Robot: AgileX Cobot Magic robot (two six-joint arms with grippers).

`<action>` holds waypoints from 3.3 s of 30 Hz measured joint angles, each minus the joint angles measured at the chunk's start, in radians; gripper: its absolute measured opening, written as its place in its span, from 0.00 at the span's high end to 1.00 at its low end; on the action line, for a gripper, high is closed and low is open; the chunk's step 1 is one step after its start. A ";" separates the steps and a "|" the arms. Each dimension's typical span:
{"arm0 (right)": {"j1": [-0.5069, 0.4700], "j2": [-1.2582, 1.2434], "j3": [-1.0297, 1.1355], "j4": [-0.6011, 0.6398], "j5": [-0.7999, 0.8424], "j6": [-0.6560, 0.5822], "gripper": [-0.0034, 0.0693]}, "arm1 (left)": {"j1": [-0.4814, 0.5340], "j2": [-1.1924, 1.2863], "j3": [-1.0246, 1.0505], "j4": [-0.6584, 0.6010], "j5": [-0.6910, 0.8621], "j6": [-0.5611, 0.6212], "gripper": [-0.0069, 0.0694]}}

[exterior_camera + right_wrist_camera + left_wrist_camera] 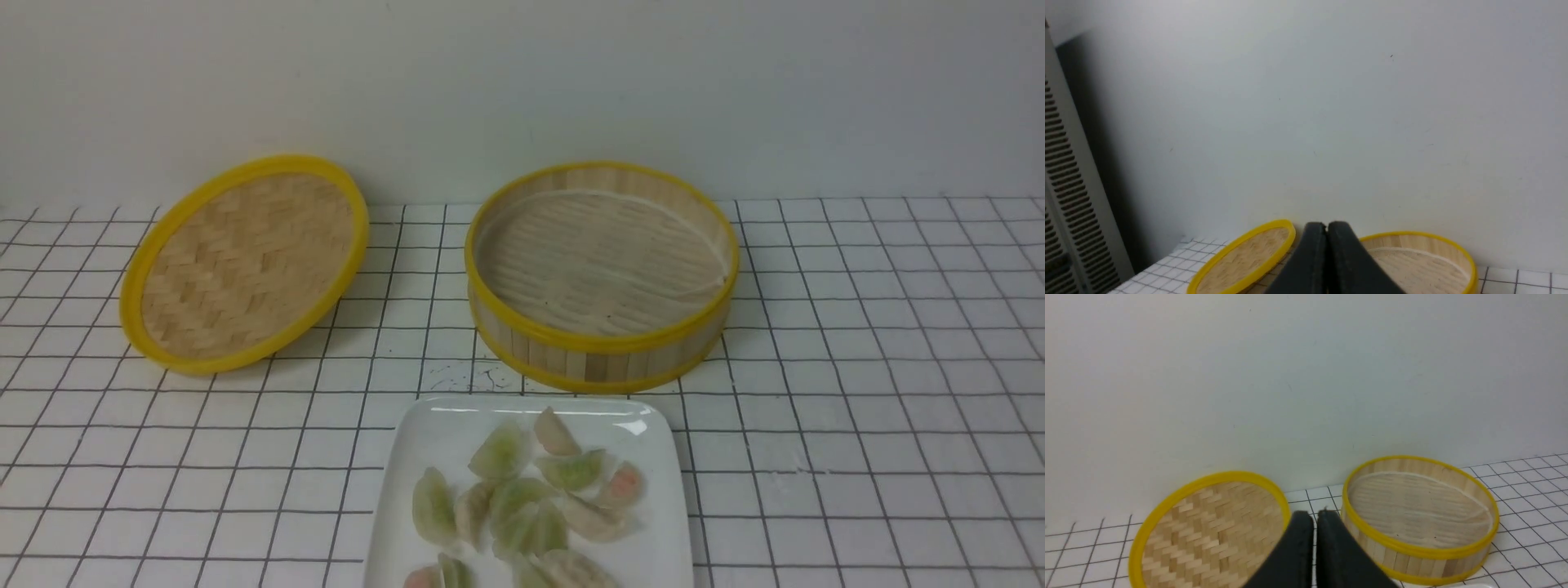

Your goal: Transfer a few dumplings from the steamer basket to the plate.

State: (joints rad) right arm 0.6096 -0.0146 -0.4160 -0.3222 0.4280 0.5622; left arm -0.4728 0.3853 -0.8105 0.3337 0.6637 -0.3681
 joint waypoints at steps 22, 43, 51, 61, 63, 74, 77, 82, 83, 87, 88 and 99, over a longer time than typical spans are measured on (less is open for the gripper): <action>0.000 -0.001 0.000 0.012 0.016 0.020 0.97 | 0.000 -0.276 0.000 -0.035 0.247 -0.007 0.92; 0.000 -0.001 0.000 0.012 0.016 0.020 0.97 | 0.017 -0.311 0.174 -0.075 0.091 0.056 0.92; 0.000 -0.001 0.000 0.012 0.017 0.020 0.97 | 0.300 -0.398 0.612 -0.323 -0.182 0.339 0.92; 0.000 -0.002 0.000 0.012 0.023 0.021 0.97 | 0.448 -0.399 0.832 -0.380 -0.257 0.429 0.92; 0.000 -0.002 0.000 0.012 0.023 0.021 0.97 | 0.449 -0.399 0.833 -0.381 -0.260 0.431 0.92; 0.000 -0.002 0.000 0.012 0.023 0.021 0.97 | 0.450 -0.399 0.834 -0.381 -0.269 0.431 0.92; 0.000 -0.002 0.000 0.012 0.023 0.021 0.97 | 0.450 -0.399 0.835 -0.381 -0.271 0.431 0.92; 0.000 -0.002 0.000 0.012 0.023 0.021 0.97 | 0.450 -0.399 0.835 -0.381 -0.271 0.431 0.92; 0.000 -0.002 0.000 0.012 0.023 0.021 0.97 | 0.450 -0.399 0.835 -0.381 -0.271 0.431 0.92; 0.000 -0.002 0.000 0.012 0.023 0.021 0.97 | 0.450 -0.399 0.835 -0.381 -0.271 0.431 0.92; 0.000 -0.002 0.000 0.012 0.023 0.019 0.97 | 0.450 -0.399 0.835 -0.381 -0.271 0.431 0.92; 0.000 -0.002 0.046 0.385 -0.042 -0.513 0.97 | 0.450 -0.399 0.835 -0.381 -0.272 0.431 0.92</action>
State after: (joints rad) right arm 0.6096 -0.0165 -0.3701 0.0632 0.3859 0.0495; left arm -0.0225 -0.0135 0.0247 -0.0470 0.3916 0.0631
